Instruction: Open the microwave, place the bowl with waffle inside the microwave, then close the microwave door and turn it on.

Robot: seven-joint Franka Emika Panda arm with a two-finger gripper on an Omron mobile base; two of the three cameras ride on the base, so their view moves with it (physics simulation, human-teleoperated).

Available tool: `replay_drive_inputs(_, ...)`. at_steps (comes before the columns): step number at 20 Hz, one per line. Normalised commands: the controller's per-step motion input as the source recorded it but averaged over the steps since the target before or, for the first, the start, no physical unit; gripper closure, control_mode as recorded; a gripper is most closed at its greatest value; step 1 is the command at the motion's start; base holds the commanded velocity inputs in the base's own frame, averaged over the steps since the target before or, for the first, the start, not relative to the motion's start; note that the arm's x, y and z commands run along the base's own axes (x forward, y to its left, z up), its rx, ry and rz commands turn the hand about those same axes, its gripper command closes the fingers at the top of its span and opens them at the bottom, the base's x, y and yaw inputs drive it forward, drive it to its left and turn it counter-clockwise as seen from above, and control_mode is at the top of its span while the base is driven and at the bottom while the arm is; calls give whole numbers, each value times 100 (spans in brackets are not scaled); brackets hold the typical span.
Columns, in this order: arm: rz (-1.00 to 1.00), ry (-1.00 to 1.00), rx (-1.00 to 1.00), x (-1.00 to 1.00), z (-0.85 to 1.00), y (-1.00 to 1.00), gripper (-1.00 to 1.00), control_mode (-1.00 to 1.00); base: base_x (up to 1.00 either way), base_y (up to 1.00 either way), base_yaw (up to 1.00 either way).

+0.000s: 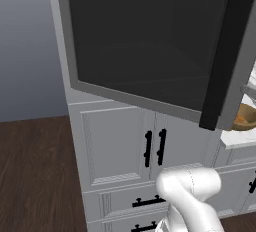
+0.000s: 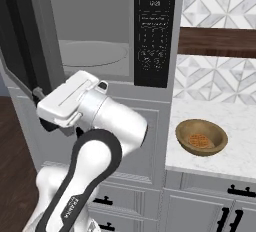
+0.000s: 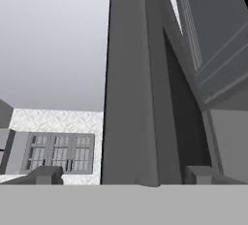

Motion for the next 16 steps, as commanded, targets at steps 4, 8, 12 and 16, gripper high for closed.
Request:
replay_drive_inputs(4, 18, 0, 0, -99, 2, 53, -100, -100, 0, 0, 0)
replay_drive_inputs(8, 23, 0, 0, -100, 10, 63, -100, -100, 0, 0, 0)
replay_drive_inputs(12, 22, 0, 0, -98, 12, 75, -100, -100, 0, 0, 0)
replay_drive_inputs(16, 16, 0, 0, -74, 2, 84, -100, -100, 0, 0, 0)
